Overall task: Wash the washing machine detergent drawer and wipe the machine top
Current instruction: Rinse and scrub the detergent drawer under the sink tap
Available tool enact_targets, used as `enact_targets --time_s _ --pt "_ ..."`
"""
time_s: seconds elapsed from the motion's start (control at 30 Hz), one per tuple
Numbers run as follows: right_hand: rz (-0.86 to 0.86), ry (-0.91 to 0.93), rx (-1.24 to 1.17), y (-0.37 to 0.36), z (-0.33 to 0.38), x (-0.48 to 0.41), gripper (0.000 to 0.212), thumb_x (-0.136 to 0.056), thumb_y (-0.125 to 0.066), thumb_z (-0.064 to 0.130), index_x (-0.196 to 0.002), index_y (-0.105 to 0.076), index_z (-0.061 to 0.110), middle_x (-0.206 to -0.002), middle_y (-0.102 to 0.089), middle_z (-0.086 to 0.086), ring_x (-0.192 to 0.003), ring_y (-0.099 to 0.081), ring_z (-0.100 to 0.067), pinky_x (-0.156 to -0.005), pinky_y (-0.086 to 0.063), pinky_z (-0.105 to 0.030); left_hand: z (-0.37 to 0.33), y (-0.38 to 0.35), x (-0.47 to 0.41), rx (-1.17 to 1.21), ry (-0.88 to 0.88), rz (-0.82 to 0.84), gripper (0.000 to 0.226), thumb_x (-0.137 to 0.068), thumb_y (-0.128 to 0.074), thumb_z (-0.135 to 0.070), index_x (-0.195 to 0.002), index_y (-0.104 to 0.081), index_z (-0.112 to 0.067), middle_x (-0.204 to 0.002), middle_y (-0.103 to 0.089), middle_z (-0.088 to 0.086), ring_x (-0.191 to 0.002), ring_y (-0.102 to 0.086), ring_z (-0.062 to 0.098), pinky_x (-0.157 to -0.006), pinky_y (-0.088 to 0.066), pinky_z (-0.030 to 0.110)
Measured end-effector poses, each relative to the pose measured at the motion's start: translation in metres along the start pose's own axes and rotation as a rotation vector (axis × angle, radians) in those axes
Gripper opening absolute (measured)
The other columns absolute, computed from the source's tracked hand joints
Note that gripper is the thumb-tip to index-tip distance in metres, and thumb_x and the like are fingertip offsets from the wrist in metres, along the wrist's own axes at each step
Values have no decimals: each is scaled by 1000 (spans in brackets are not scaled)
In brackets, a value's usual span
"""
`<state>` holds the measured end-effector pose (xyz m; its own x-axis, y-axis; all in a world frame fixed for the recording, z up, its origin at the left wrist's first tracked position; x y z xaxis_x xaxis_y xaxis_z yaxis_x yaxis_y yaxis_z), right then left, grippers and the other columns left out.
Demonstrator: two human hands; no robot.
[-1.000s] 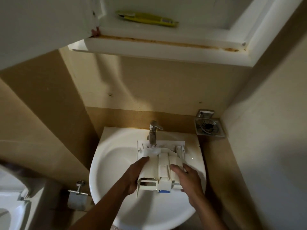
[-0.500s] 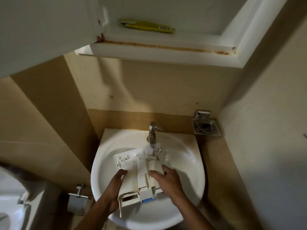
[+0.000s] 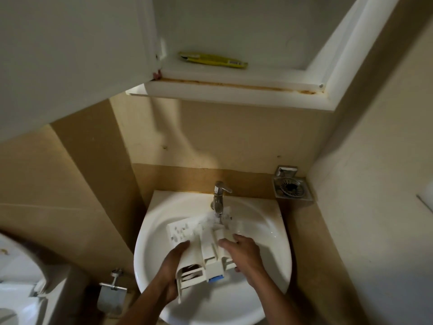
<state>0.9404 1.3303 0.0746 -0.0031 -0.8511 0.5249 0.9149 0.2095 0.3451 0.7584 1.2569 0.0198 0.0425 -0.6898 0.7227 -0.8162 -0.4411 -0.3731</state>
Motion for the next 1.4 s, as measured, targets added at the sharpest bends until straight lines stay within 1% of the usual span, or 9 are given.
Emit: enact_targets --time_s 0.1,0.17,0.33,0.43,0.63,0.83,1.03,1.23,1.4 --pt "-16 -16 -5 2 -5 2 22 -68 -74 41 -68 -67 21 -69 -68 7 -66 -64 -15 -58 -50 -29 7 -2 4 -41 24 39 35 -98 -53 -36 -112 -68 -8 -94 -75 24 -70 -74 35 -52 -59 39" --pt "-17 -23 20 9 -13 -1 35 -62 -69 46 -76 -71 13 -68 -68 -1 -62 -63 -16 -56 -47 -28 13 -10 8 -68 39 33 33 -100 -52 -35 -107 -69 -8 -89 -76 23 -67 -75 34 -50 -59 38" --pt "168 18 61 -5 -3 1 27 -75 -71 42 -89 -76 19 -77 -72 2 -72 -69 -13 -54 -51 -24 25 11 10 20 60 -35 47 -93 -58 -46 -122 -63 -9 -93 -75 23 -91 -70 40 -78 -57 49" --pt "171 25 71 -4 9 -2 26 -77 -71 34 -87 -76 11 -80 -76 -6 -77 -74 -23 -61 -60 -32 32 16 16 67 95 -69 48 -94 -57 -47 -117 -63 -6 -89 -75 22 -89 -70 39 -76 -57 47" --pt "104 -97 -721 14 14 4 4 -83 -67 0 -84 -71 1 -73 -70 -9 -72 -67 -20 -77 -55 -34 34 -12 21 294 101 27 32 -99 -53 -38 -96 -67 -9 -66 -69 9 -47 -65 19 -39 -50 25" --pt "-60 -140 -1281 -1 -8 31 31 -82 -72 17 -109 -64 4 -91 -67 -12 -84 -65 -25 -97 -51 -40 49 -39 33 433 39 66 29 -100 -52 -28 -90 -68 -5 -58 -64 9 -39 -59 18 -33 -47 23" --pt "-119 10 -390 2 20 22 50 -61 -91 29 -99 -61 16 -90 -74 -7 -78 -73 -26 -71 -62 -45 66 -62 37 499 45 112 42 -100 -45 -36 -109 -66 -1 -76 -68 16 -56 -65 26 -45 -52 30" --pt "-121 133 -17 -1 58 15 35 -64 -76 18 -96 -61 15 -89 -71 -1 -79 -69 -19 -68 -57 -33 100 -65 39 460 282 120 61 -97 -49 -42 -125 -56 12 -109 -62 29 -84 -65 44 -72 -59 55" --pt "-115 344 364 -6 68 34 44 -70 -72 21 -110 -53 21 -89 -67 3 -78 -66 -18 -63 -52 -28 75 -54 23 333 224 138 40 -99 -51 -31 -123 -52 2 -112 -60 29 -87 -68 46 -92 -52 63"
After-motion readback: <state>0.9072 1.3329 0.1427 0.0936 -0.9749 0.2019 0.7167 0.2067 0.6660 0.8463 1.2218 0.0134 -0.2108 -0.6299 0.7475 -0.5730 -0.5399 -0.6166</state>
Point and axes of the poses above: each hand's wrist, its own x-axis away from the middle knuckle, its own y-axis out of the back of the hand, z = x × y, the point moved 10 cm from there along -x, towards the middle knuckle
